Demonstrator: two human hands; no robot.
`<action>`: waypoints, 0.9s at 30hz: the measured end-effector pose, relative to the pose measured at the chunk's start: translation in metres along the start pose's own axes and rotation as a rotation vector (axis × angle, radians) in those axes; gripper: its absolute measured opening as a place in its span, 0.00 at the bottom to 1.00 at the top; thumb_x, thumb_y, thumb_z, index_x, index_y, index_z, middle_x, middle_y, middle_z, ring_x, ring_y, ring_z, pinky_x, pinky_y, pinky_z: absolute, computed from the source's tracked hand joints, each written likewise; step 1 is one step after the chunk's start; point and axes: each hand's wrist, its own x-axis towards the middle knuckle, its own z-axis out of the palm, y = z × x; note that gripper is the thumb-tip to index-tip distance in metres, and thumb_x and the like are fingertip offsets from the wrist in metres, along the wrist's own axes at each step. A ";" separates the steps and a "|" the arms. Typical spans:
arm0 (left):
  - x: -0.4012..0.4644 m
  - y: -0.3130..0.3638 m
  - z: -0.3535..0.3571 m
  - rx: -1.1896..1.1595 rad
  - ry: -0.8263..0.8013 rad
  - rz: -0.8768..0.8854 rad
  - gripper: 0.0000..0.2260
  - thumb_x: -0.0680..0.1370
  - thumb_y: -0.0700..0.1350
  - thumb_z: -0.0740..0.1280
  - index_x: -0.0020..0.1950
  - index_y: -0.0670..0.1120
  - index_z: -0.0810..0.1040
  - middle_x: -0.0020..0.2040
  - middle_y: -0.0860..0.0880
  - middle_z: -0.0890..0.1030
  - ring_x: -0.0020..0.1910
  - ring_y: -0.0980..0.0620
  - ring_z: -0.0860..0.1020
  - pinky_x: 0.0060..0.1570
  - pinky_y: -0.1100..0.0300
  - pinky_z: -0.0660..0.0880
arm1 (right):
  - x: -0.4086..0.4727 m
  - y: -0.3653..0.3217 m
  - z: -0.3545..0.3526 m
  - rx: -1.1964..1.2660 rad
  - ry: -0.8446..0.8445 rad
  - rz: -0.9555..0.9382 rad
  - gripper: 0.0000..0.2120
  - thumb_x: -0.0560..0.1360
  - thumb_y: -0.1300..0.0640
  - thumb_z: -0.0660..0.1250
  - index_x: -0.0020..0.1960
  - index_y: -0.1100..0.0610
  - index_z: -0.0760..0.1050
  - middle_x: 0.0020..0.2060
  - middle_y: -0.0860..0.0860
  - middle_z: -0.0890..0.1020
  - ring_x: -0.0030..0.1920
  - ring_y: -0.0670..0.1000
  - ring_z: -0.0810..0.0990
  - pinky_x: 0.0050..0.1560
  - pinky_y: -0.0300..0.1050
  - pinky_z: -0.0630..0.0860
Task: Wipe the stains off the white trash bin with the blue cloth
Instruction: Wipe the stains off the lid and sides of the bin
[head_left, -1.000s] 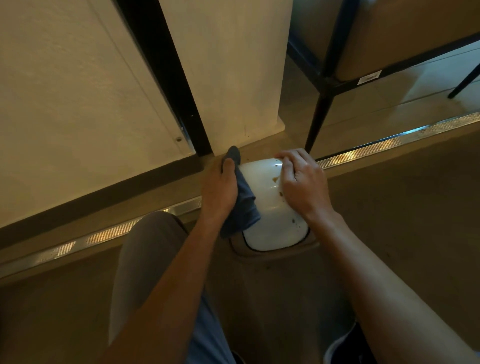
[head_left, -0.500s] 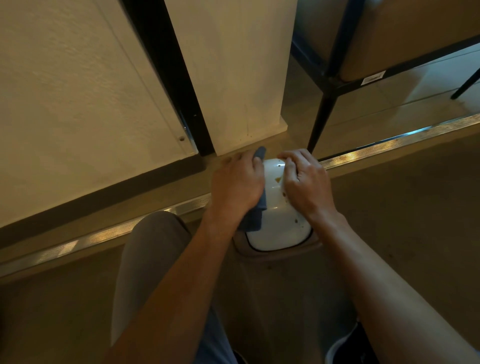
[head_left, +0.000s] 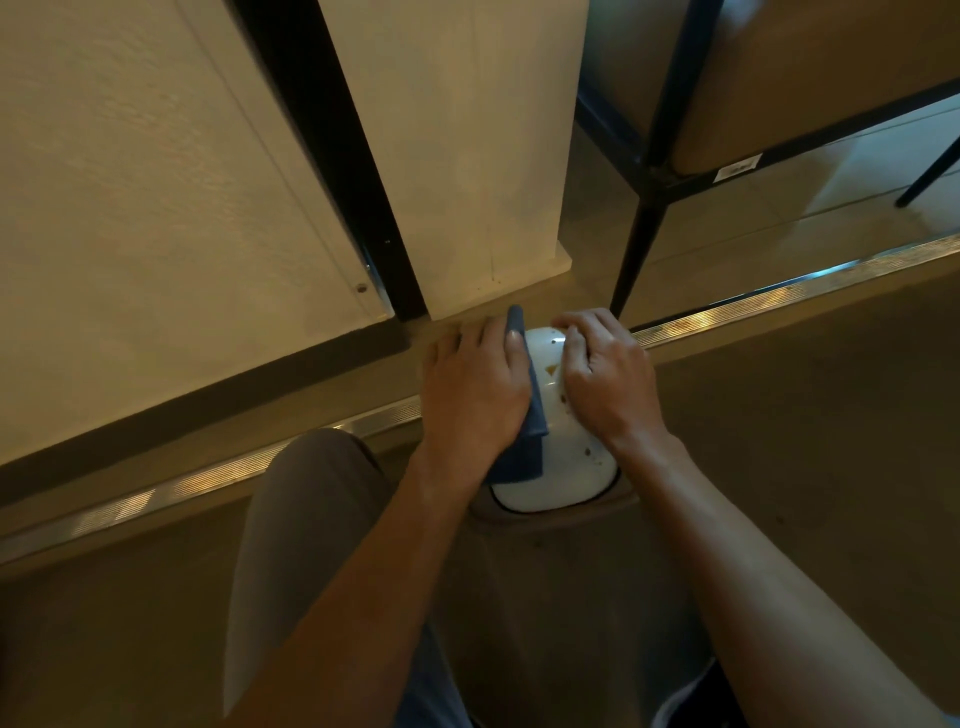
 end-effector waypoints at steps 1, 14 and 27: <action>-0.008 0.003 0.004 0.044 0.012 0.039 0.21 0.87 0.53 0.49 0.73 0.48 0.72 0.69 0.47 0.76 0.69 0.47 0.71 0.72 0.48 0.65 | 0.000 -0.001 -0.001 0.009 -0.007 0.000 0.18 0.82 0.50 0.53 0.61 0.52 0.79 0.57 0.45 0.79 0.55 0.44 0.78 0.56 0.43 0.76; 0.002 0.006 -0.001 0.054 -0.017 0.006 0.22 0.86 0.53 0.47 0.71 0.47 0.73 0.67 0.45 0.78 0.67 0.46 0.72 0.71 0.47 0.64 | -0.002 -0.007 -0.004 -0.003 -0.012 -0.008 0.18 0.82 0.52 0.53 0.61 0.55 0.79 0.57 0.47 0.80 0.57 0.46 0.78 0.58 0.49 0.78; -0.049 -0.028 0.002 0.087 -0.027 0.110 0.27 0.85 0.61 0.47 0.84 0.56 0.53 0.84 0.53 0.54 0.83 0.46 0.48 0.80 0.41 0.51 | 0.004 -0.007 -0.025 0.399 -0.164 0.226 0.16 0.86 0.50 0.55 0.68 0.49 0.76 0.63 0.43 0.77 0.63 0.40 0.75 0.66 0.48 0.74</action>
